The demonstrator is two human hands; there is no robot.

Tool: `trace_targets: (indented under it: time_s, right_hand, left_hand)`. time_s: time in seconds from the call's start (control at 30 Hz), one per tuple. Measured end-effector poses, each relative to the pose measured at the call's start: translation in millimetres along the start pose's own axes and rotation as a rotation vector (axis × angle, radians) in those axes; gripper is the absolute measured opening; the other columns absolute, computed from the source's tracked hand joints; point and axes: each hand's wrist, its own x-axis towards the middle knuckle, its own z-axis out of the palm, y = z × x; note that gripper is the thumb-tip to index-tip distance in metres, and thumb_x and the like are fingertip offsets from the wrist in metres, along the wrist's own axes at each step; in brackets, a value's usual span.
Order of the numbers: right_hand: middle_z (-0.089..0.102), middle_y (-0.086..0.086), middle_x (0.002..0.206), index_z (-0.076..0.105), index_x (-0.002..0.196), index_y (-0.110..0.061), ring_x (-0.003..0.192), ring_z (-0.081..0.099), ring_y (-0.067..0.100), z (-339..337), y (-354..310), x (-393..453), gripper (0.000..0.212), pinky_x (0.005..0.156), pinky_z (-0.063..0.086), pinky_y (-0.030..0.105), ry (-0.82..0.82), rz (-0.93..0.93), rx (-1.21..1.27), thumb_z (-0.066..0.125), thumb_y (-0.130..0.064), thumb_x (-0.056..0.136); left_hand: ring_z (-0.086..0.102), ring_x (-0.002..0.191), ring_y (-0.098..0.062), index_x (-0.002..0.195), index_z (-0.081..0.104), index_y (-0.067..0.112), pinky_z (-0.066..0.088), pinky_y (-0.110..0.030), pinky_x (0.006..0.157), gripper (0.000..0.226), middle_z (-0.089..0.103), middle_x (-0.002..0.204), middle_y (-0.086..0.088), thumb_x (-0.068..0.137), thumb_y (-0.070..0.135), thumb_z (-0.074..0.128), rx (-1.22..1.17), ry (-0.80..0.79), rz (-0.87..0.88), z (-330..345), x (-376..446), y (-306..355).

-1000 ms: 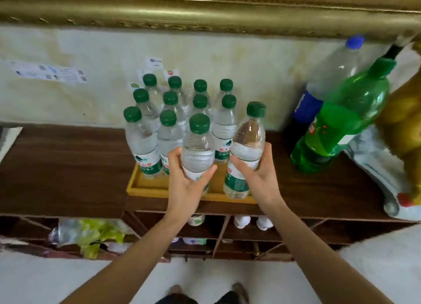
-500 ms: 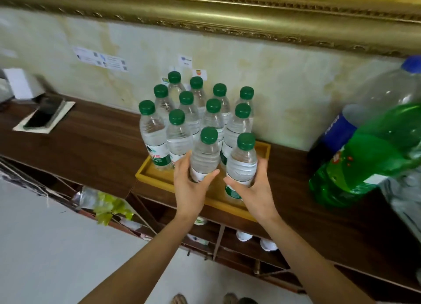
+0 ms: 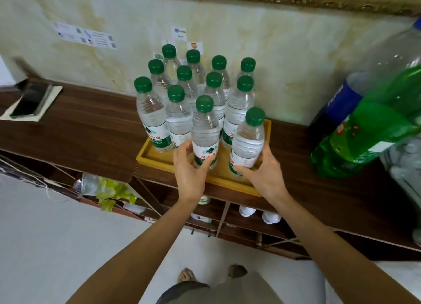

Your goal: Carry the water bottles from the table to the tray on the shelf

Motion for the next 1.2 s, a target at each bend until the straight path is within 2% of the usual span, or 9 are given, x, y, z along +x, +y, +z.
trace_targets:
  time_s: [0.13, 0.27, 0.43, 0.57, 0.83, 0.97, 1.07, 1.13, 1.2]
  right_hand:
    - [0.062, -0.012, 0.107, 0.046, 0.116, -0.021, 0.095, 0.058, 0.002, 10, -1, 3, 0.066, 0.071, 0.043, 0.002, 0.066, 0.044, 0.015, 0.088, -0.017, 0.066]
    - [0.065, -0.009, 0.103, 0.046, 0.108, -0.019, 0.093, 0.062, 0.006, 21, -2, 12, 0.061, 0.08, 0.055, 0.026, 0.114, 0.049, -0.006, 0.089, -0.021, 0.064]
    - [0.066, -0.007, 0.106, 0.043, 0.101, -0.028, 0.097, 0.064, 0.012, 35, -1, 24, 0.06, 0.079, 0.058, 0.041, 0.141, 0.032, -0.054, 0.088, -0.032, 0.061]
    - [0.066, -0.008, 0.107, 0.041, 0.101, -0.031, 0.099, 0.064, 0.013, 39, -3, 25, 0.062, 0.08, 0.058, 0.041, 0.155, 0.017, -0.064, 0.088, -0.034, 0.061]
    - [0.066, -0.006, 0.112, 0.041, 0.105, -0.029, 0.102, 0.064, 0.013, 39, -4, 24, 0.063, 0.084, 0.057, 0.039, 0.142, 0.001, -0.052, 0.088, -0.03, 0.063]
    - [0.064, -0.006, 0.117, 0.042, 0.11, -0.03, 0.107, 0.062, 0.013, 37, -3, 25, 0.064, 0.089, 0.056, 0.039, 0.082, 0.032, -0.031, 0.087, -0.029, 0.064]
    - [0.062, -0.006, 0.122, 0.043, 0.121, -0.026, 0.111, 0.059, 0.011, 29, -4, 24, 0.067, 0.092, 0.051, 0.031, -0.001, 0.04, 0.014, 0.085, -0.024, 0.068]
    - [0.059, -0.008, 0.121, 0.044, 0.125, -0.022, 0.109, 0.056, 0.008, 20, -7, 21, 0.066, 0.09, 0.045, 0.023, -0.049, 0.038, 0.04, 0.083, -0.019, 0.073]
    - [0.057, -0.01, 0.119, 0.045, 0.126, -0.02, 0.108, 0.055, 0.006, 12, -10, 15, 0.061, 0.094, 0.045, 0.023, -0.031, 0.055, 0.1, 0.081, -0.017, 0.076]
  left_hand:
    - [0.055, 0.102, -0.007, 0.118, 0.054, 0.009, 0.047, -0.012, 0.089, 0.057, 0.059, 0.113, -0.003, 0.071, 0.018, 0.085, -0.027, 0.075, -0.019, 11, 6, 1]
    - [0.052, 0.096, -0.006, 0.114, 0.057, 0.012, 0.046, -0.015, 0.085, 0.053, 0.058, 0.11, -0.001, 0.071, 0.025, 0.085, 0.019, 0.138, -0.016, 18, 2, 0]
    - [0.053, 0.095, -0.004, 0.112, 0.057, 0.012, 0.055, -0.035, 0.086, 0.053, 0.058, 0.109, -0.001, 0.069, 0.02, 0.087, -0.027, 0.109, -0.031, 15, 8, -5]
    - [0.057, 0.1, -0.01, 0.111, 0.057, 0.014, 0.056, -0.041, 0.083, 0.051, 0.058, 0.108, 0.0, 0.07, 0.022, 0.086, -0.026, 0.09, -0.011, 12, 11, -11]
    - [0.056, 0.105, -0.003, 0.118, 0.058, 0.016, 0.056, -0.04, 0.087, 0.051, 0.054, 0.113, 0.005, 0.074, 0.023, 0.083, -0.018, 0.017, 0.032, 5, 10, -13]
    - [0.058, 0.108, -0.006, 0.127, 0.054, 0.016, 0.056, -0.036, 0.09, 0.052, 0.054, 0.121, 0.003, 0.08, 0.021, 0.078, -0.015, -0.051, 0.035, -5, 7, -12]
    - [0.059, 0.107, -0.007, 0.128, 0.054, 0.014, 0.056, -0.028, 0.09, 0.046, 0.054, 0.124, 0.0, 0.086, 0.018, 0.072, -0.023, -0.072, 0.011, -16, 0, -8]
    - [0.059, 0.104, -0.002, 0.124, 0.057, 0.014, 0.055, -0.023, 0.089, 0.037, 0.058, 0.119, 0.002, 0.089, 0.015, 0.068, -0.009, -0.135, 0.025, -30, -1, -11]
    - [0.061, 0.102, -0.001, 0.119, 0.062, 0.014, 0.054, -0.023, 0.09, 0.029, 0.063, 0.11, 0.007, 0.09, 0.013, 0.065, 0.039, -0.284, 0.092, -50, -2, -12]
